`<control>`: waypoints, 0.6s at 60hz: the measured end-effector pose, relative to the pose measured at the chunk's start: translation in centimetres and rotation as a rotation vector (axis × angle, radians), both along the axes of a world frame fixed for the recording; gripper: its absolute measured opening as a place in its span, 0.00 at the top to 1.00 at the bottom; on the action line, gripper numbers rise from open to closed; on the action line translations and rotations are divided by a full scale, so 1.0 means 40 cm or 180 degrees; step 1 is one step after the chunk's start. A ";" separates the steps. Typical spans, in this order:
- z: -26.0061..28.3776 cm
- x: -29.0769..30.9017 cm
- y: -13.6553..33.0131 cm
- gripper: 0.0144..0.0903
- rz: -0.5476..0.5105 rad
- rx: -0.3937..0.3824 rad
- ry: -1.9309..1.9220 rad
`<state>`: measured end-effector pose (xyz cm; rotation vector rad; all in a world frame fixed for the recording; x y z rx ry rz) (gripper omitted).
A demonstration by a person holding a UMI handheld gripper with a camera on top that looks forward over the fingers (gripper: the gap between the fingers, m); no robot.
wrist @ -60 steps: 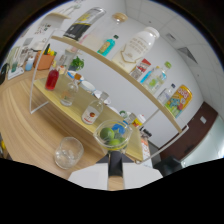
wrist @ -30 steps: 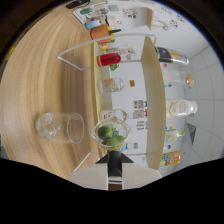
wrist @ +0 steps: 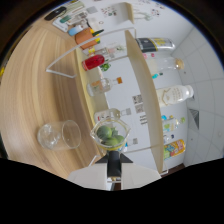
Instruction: Make me a cup of Mojito.
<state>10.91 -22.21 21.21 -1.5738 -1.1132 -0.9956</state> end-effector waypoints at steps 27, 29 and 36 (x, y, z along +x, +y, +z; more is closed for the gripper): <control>0.071 0.185 -0.082 0.98 -0.0803 -0.0260 0.3808; 0.034 0.209 -0.084 0.98 -0.0915 -0.0354 0.3950; -0.109 0.290 -0.091 0.98 -0.1245 -0.0653 0.4294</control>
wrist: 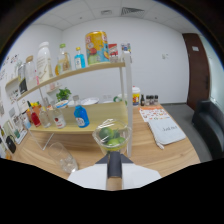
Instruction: Make me a cup of Mojito.
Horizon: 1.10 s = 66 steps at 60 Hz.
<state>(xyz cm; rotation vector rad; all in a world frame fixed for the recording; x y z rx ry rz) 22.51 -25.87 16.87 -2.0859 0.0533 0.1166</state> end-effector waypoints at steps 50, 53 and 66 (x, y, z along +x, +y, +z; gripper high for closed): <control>-0.431 0.119 -0.060 0.77 0.0094 -0.0957 -0.0035; -0.428 0.120 -0.059 0.65 0.0081 -0.0958 -0.0050; -0.284 0.114 -0.061 0.07 -0.0125 -0.0663 -0.0044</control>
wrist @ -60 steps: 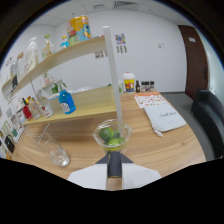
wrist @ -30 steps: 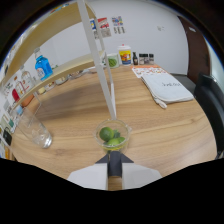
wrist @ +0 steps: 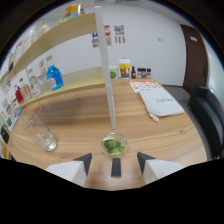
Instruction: Make me a cup of Mojito.
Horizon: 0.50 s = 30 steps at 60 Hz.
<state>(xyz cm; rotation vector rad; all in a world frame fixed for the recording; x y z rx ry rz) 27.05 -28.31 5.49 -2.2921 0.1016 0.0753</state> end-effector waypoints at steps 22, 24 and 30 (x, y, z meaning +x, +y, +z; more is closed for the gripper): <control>0.331 -0.299 -0.038 0.07 0.0111 0.0854 -0.0109; 0.327 -0.334 -0.047 0.07 0.0128 0.0859 -0.0112; 0.291 -0.436 -0.073 0.07 0.0179 0.0810 -0.0100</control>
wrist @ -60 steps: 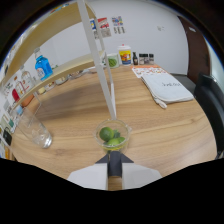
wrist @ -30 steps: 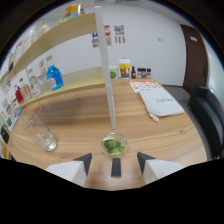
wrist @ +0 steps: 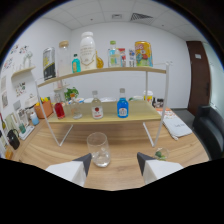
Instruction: Make me a cup of Mojito.
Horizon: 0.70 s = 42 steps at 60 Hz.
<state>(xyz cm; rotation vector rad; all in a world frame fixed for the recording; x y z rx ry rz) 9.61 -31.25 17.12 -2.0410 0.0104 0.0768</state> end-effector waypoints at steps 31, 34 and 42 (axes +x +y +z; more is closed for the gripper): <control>0.099 -0.203 0.124 0.05 0.0080 0.0238 -0.0152; 0.117 -0.199 0.164 0.05 0.0069 0.0276 -0.0154; 0.138 -0.190 0.272 0.06 0.0048 0.0332 -0.0201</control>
